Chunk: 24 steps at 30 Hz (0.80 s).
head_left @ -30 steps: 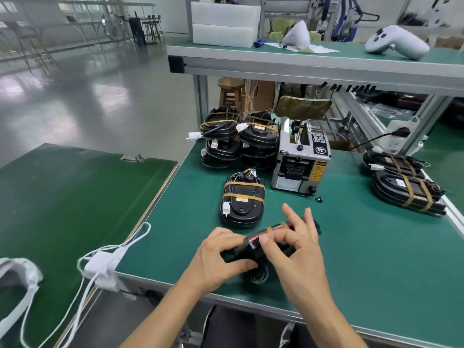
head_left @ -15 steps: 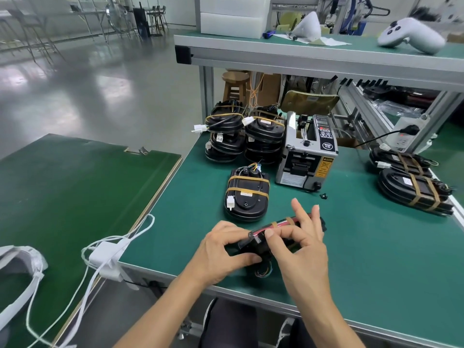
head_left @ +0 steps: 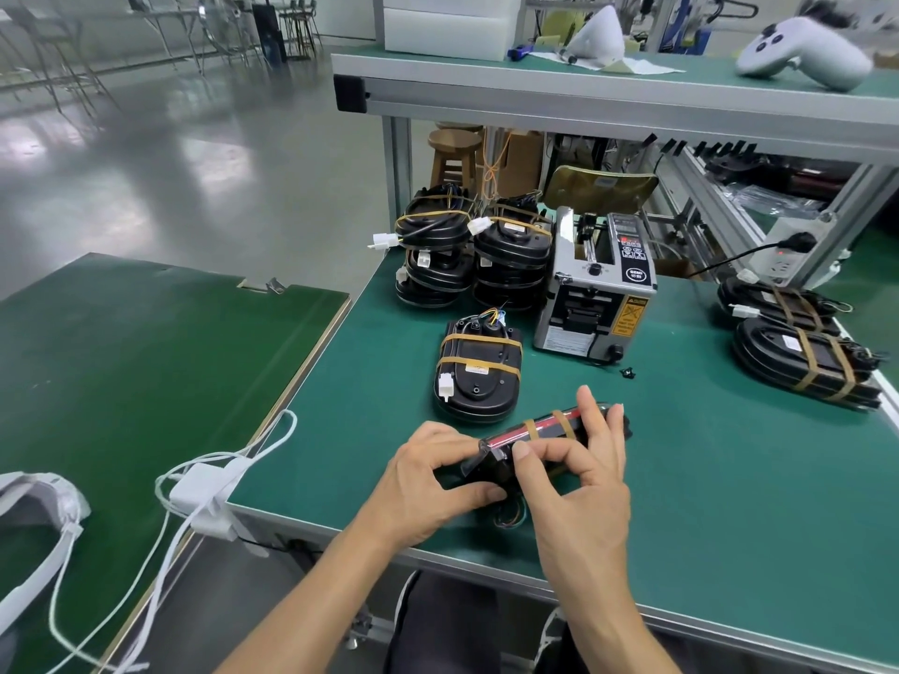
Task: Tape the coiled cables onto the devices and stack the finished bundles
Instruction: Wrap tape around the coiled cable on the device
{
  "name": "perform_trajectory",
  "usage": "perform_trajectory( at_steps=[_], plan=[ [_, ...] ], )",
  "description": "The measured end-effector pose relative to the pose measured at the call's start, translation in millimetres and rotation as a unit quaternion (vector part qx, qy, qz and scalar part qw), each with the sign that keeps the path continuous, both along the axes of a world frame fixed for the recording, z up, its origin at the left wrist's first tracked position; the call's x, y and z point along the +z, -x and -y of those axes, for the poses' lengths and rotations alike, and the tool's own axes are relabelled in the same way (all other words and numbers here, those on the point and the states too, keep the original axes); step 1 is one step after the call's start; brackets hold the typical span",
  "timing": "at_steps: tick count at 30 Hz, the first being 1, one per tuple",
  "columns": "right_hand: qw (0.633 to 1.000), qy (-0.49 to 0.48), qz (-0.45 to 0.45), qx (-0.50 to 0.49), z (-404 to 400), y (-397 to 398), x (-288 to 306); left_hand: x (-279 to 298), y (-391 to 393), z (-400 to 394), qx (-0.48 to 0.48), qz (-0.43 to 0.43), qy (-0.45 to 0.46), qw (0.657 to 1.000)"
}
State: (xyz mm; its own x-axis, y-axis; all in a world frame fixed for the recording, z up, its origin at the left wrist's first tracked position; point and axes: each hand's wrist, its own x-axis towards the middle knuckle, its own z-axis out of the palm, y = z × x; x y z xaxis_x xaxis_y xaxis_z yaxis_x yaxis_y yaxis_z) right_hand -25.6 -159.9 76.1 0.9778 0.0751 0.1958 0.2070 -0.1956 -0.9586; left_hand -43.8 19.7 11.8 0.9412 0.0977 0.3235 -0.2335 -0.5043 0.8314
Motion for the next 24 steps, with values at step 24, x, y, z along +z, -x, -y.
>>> perform_trajectory(
  at_steps=[24],
  plan=[
    [0.999,0.022,0.017,-0.024,-5.3,1.3,-0.7,-5.1,-1.4,-2.2,0.004,-0.014,0.003,1.0]
  ],
)
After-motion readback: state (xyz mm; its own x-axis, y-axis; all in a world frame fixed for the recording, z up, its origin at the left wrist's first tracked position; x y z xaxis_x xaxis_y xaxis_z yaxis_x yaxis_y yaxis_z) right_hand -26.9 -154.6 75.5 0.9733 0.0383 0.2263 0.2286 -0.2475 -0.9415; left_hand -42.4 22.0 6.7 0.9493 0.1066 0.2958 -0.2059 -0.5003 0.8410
